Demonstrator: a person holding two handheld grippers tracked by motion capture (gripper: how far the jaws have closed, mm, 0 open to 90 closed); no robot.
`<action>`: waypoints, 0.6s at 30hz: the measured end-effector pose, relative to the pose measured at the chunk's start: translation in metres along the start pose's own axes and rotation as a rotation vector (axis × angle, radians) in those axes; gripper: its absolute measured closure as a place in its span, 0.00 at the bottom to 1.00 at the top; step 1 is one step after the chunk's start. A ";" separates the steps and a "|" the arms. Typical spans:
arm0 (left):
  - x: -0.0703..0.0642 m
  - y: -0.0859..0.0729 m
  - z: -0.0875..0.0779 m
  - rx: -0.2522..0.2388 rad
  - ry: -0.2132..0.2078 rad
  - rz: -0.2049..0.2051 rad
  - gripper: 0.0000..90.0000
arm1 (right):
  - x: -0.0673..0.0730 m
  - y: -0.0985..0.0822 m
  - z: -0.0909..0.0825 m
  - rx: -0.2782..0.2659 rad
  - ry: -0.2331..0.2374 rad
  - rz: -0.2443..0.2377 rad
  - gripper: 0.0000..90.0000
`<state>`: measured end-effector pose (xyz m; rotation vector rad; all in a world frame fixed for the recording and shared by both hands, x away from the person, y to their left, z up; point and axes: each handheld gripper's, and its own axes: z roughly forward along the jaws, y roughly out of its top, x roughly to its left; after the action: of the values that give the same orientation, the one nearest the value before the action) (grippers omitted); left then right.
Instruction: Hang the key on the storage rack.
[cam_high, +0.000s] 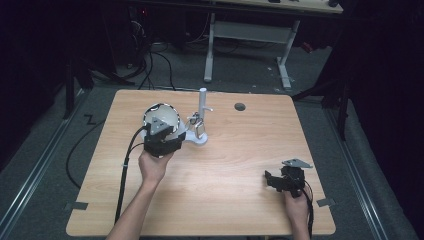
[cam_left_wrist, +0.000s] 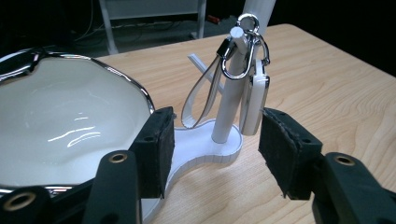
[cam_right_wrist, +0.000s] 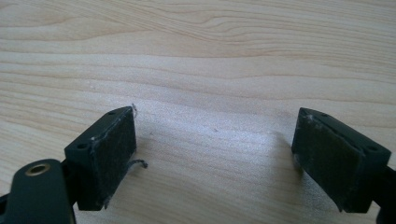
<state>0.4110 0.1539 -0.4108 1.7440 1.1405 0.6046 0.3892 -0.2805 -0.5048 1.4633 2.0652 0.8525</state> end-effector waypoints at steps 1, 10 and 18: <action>0.000 0.000 -0.001 -0.001 0.002 0.003 0.50 | 0.000 0.000 0.000 0.000 0.000 0.001 0.16; 0.002 -0.006 -0.013 0.005 0.015 0.011 0.48 | 0.000 0.000 0.000 0.001 -0.001 0.003 0.16; 0.000 -0.009 -0.020 0.032 0.028 0.040 0.44 | 0.000 0.000 0.000 0.001 -0.001 0.003 0.15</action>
<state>0.3914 0.1638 -0.4103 1.7945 1.1423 0.6396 0.3889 -0.2803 -0.5047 1.4669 2.0638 0.8519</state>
